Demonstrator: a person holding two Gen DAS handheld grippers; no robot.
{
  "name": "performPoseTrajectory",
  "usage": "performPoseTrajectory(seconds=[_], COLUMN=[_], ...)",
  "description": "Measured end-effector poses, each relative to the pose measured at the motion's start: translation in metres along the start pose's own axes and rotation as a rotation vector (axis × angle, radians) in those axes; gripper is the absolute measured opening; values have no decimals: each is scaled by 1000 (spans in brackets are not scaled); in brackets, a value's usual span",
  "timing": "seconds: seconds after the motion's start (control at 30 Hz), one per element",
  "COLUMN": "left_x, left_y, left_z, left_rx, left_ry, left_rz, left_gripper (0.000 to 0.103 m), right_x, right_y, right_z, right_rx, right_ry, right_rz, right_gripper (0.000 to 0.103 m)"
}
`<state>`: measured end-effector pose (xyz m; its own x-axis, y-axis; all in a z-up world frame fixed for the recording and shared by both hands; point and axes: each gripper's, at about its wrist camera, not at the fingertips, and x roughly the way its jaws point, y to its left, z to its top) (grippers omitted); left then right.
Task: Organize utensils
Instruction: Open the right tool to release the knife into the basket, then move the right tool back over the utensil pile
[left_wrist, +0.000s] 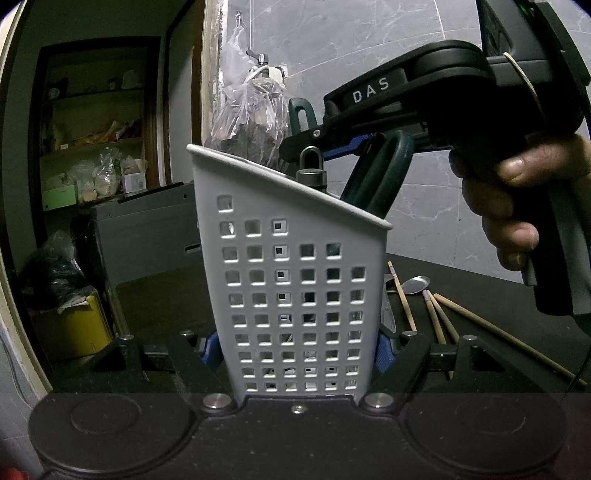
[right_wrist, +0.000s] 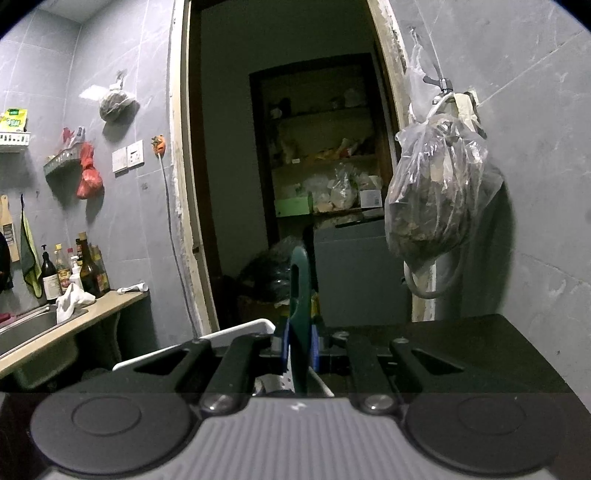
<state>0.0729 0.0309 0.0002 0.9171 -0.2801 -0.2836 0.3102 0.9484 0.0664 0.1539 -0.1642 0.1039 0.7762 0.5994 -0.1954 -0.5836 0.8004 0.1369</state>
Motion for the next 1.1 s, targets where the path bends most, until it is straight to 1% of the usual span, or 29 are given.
performPoseTrajectory(seconds=[0.07, 0.23, 0.33, 0.4, 0.43, 0.5, 0.53, 0.57, 0.6, 0.63, 0.67, 0.7, 0.77, 0.87, 1.03, 1.1], left_x=[0, 0, 0, 0, 0, 0, 0, 0, 0, 0, 0, 0, 1, 1, 0, 0], left_y=[0, 0, 0, 0, 0, 0, 1, 1, 1, 1, 1, 1, 1, 1, 1, 1], left_z=[0, 0, 0, 0, 0, 0, 0, 1, 1, 1, 1, 1, 1, 1, 1, 1], left_rx=[1, 0, 0, 0, 0, 2, 2, 1, 1, 1, 2, 2, 2, 1, 2, 1], left_ry=[0, 0, 0, 0, 0, 2, 2, 2, 2, 1, 1, 2, 1, 2, 2, 2], left_rz=[0, 0, 0, 0, 0, 0, 0, -1, -1, -1, -1, -1, -1, -1, -1, -1], left_gripper=[76, 76, 76, 76, 76, 76, 76, 76, 76, 76, 76, 76, 76, 76, 76, 76], right_x=[0, -1, -4, -8, -11, -19, -24, -28, -34, -40, -45, -51, -59, -66, -63, -59], right_y=[0, 0, -3, -6, -9, -14, -18, -21, -25, -30, -34, -40, -53, -77, -116, -128], right_z=[1, 0, 2, 4, 5, 10, 13, 15, 17, 18, 19, 19, 17, 10, -14, -26], right_rx=[1, 4, 14, 25, 33, 47, 55, 59, 60, 61, 63, 67, 84, 142, 287, 334], right_ry=[4, 5, -8, -22, -35, -60, -71, -80, -92, -107, -117, -127, -132, -109, 8, 61], right_rz=[5, 13, 22, 27, 29, 29, 22, 15, 5, -13, -35, -66, -125, -221, -351, -379], right_gripper=[19, 22, 32, 47, 52, 67, 71, 77, 83, 87, 94, 100, 103, 103, 103, 103])
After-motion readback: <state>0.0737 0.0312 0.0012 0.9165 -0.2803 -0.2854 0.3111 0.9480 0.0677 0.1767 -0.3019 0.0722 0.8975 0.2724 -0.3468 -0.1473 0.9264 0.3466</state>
